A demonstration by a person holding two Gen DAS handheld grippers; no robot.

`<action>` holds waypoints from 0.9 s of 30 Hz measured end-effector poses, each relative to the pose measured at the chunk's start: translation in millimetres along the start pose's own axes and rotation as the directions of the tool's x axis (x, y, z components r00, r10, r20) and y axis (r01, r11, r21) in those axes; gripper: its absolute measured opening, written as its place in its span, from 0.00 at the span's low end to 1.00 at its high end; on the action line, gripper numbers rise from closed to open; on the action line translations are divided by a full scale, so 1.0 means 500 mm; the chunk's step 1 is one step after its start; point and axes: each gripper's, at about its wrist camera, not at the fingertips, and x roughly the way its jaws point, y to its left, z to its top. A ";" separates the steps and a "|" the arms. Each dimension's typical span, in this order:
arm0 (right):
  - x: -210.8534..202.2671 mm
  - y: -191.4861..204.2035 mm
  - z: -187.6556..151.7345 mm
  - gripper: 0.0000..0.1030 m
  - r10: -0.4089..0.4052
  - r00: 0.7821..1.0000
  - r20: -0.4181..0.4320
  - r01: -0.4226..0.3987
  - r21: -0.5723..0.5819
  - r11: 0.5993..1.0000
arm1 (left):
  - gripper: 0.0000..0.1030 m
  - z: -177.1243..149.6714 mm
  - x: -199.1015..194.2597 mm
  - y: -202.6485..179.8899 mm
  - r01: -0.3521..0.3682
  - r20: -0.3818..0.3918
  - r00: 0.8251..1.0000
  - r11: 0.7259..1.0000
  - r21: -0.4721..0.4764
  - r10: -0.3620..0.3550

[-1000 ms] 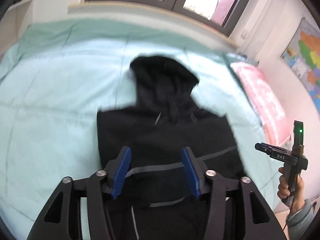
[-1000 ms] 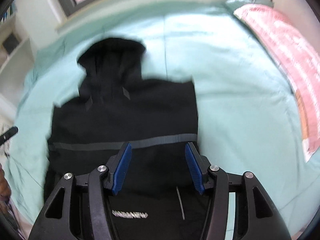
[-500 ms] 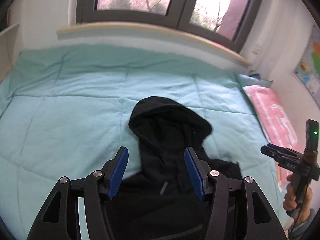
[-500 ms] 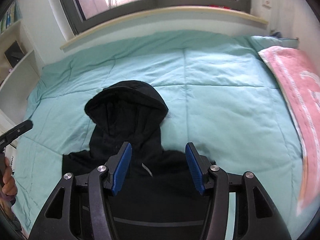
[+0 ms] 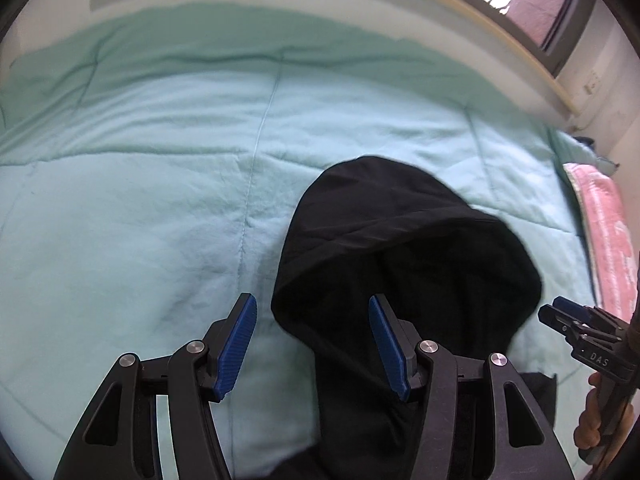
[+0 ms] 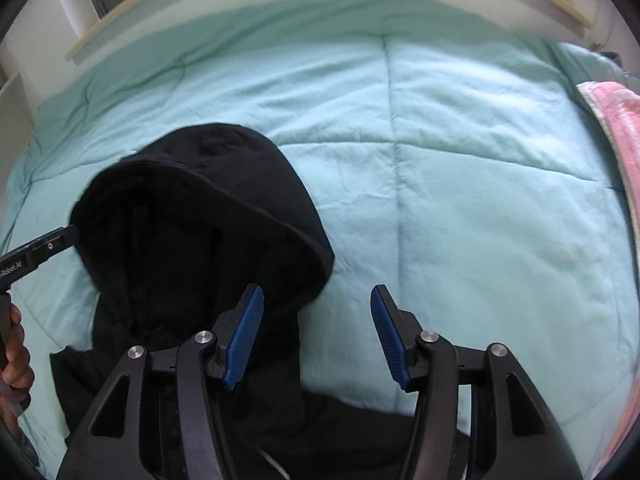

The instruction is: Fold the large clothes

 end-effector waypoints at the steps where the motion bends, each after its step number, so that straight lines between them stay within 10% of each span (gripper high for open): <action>1: 0.018 0.004 0.007 0.56 0.003 1.000 -0.010 -0.003 -0.004 1.000 | 0.58 0.001 0.016 0.002 -0.008 -0.008 1.000 1.000 -0.003 0.008; 4: 0.064 0.015 0.025 0.50 -0.015 0.999 -0.039 0.015 -0.015 1.000 | 0.57 0.005 0.058 0.009 -0.030 -0.028 0.999 0.999 -0.012 0.030; 7: 0.081 0.021 0.036 0.20 -0.047 0.998 -0.037 0.046 -0.025 0.999 | 0.18 0.006 0.074 0.021 -0.015 -0.028 1.000 1.000 -0.028 0.014; 9: 0.070 0.011 0.038 0.09 -0.080 0.997 -0.001 0.080 -0.026 0.996 | 0.11 0.006 0.061 0.037 -0.017 -0.004 1.000 0.999 -0.044 0.017; 15: -0.055 -0.013 -0.003 0.06 0.007 0.988 0.152 -0.002 -0.030 1.000 | 0.10 -0.027 -0.060 0.111 0.211 0.098 0.976 0.962 -0.174 -0.196; 22: 0.091 -0.029 -0.031 0.06 0.011 1.000 -0.018 -0.011 -0.015 1.000 | 0.14 -0.093 0.129 0.155 0.128 -0.142 0.976 0.959 -0.254 -0.168; 27: 0.154 -0.068 -0.041 0.12 0.117 0.989 -0.086 -0.111 0.081 0.991 | 0.19 -0.100 0.152 0.162 0.169 -0.134 0.969 0.951 -0.258 -0.208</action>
